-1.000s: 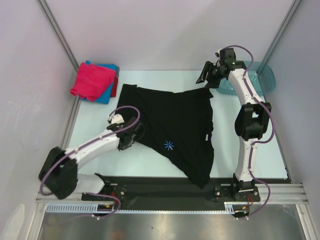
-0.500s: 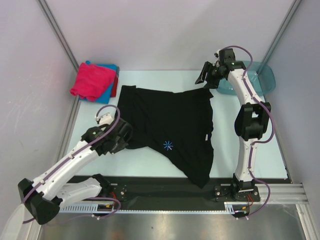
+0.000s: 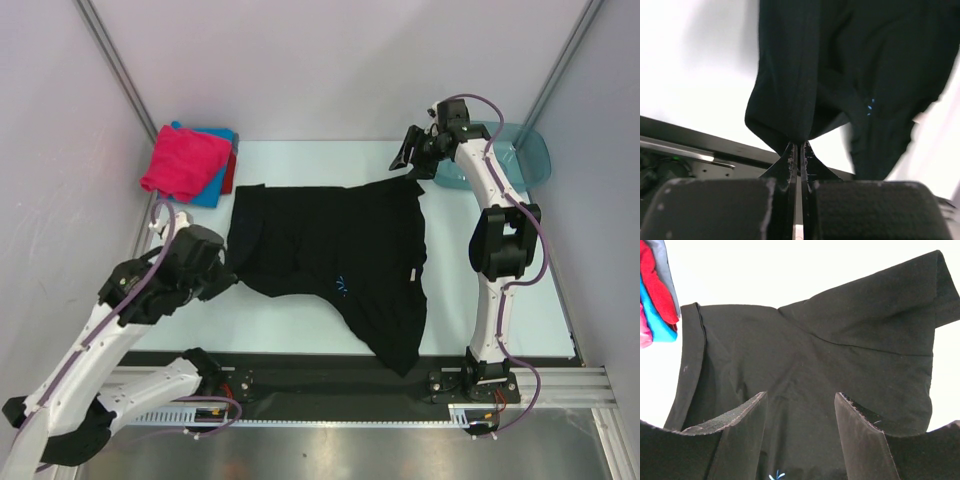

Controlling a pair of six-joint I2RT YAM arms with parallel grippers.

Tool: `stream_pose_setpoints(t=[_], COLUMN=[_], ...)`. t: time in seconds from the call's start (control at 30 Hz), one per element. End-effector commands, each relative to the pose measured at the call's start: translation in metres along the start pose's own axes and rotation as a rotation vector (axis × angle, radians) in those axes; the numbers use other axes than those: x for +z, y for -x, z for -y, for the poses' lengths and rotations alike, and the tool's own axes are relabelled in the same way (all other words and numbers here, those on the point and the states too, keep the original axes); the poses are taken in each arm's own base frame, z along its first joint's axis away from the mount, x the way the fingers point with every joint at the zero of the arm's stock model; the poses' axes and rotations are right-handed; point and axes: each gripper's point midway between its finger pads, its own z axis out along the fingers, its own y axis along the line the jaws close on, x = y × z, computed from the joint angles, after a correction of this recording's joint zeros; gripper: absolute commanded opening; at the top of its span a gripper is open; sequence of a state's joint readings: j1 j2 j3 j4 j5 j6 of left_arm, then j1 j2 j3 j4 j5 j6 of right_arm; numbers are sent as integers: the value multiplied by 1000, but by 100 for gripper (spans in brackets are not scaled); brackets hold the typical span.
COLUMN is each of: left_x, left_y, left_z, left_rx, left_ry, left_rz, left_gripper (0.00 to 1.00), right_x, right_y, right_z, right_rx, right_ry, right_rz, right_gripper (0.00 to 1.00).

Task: Fold and stack the t-shirts
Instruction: Flatten the tshirt out

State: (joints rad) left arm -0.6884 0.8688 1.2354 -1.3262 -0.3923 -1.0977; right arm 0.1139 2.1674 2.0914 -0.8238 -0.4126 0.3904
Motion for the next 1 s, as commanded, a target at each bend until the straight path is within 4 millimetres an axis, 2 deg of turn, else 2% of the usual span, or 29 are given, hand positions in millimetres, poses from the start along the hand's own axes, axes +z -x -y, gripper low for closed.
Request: stream_pose_setpoints(t=[0.0, 0.13, 0.27, 0.3, 0.33, 0.37, 0.43, 0.5, 0.57, 0.7, 0.73, 0.77, 0.87, 0.9, 0.97], left_x=[-23, -29, -30, -29, -23, -22, -13, -10, -9, -5, -2, 0, 22, 29, 45], left_y=[-11, -25, -59, -66, -77, -86, -96, -99, -96, -74, -60, -53, -34, -26, -14], left_z=[-20, -17, -18, -20, -27, -29, -39, -42, -40, -32, -29, -27, -6, 9, 24], left_rx=[43, 41, 99, 103, 119, 124, 138, 141, 142, 152, 159, 162, 235, 238, 273], left_ry=[20, -27, -65, -61, -36, -29, 19, 36, 42, 71, 86, 98, 137, 111, 115], left_rz=[-70, -142, -305, -336, -380, -422, -453, -462, -453, -363, -301, -274, -212, -179, -138], left_gripper=[0, 0, 0, 7, 23, 30, 27, 41, 51, 60, 63, 71, 76, 77, 80], right_x=[2, 4, 5, 5, 5, 6, 6, 6, 6, 9, 9, 10, 15, 19, 19], right_y=[3, 3, 1, 1, 0, 0, -1, -1, 0, 0, 1, 1, 4, 4, 10], right_z=[-6, -5, -4, -3, -4, -3, -1, 0, 2, 8, 10, 14, 26, 32, 38], right_rx=[-8, -4, 1, 4, 2, 2, 1, 5, 6, 3, 2, 6, 2, 4, 11], right_ry=[31, 35, 41, 40, 39, 39, 34, 30, 25, 6, 0, -10, -40, -50, -58], right_rz=[7, 3, -4, -4, -8, -9, -12, -13, -10, -11, -9, -9, -13, -19, -13], right_gripper=[62, 62, 62, 62, 62, 62, 62, 62, 62, 62, 62, 62, 62, 62, 62])
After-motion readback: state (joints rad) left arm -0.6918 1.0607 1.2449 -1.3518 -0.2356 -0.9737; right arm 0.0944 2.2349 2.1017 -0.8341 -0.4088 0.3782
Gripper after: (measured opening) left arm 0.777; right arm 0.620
